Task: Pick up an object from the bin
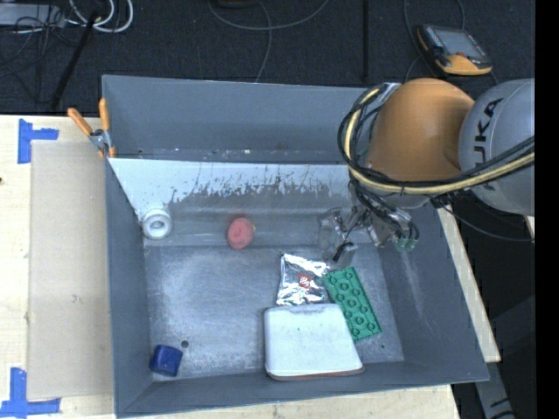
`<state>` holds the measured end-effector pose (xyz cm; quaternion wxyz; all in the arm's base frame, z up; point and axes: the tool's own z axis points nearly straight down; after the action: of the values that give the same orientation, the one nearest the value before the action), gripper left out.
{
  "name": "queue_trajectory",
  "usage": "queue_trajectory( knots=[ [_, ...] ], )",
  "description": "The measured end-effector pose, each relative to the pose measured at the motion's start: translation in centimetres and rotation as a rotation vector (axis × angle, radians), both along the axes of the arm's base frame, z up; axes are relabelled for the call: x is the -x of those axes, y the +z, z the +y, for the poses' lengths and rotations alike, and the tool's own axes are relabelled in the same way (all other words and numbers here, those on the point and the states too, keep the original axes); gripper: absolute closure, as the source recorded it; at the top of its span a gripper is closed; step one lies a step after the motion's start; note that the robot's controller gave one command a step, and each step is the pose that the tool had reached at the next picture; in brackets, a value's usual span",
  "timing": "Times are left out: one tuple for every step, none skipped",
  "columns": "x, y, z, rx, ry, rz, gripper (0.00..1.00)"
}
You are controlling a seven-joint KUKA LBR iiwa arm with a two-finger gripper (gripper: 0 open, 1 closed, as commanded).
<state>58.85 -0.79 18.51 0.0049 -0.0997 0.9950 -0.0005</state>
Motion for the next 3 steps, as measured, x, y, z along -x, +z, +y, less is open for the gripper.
queue_trajectory(
  knots=[
    [0.2,-0.5,0.0,-0.001,-0.002,0.009,0.00],
    [1.5,-10.6,-1.1,0.000,-0.020,0.019,0.00],
    [1.3,-10.3,-1.1,-0.001,-0.021,0.010,1.00]
  ],
)
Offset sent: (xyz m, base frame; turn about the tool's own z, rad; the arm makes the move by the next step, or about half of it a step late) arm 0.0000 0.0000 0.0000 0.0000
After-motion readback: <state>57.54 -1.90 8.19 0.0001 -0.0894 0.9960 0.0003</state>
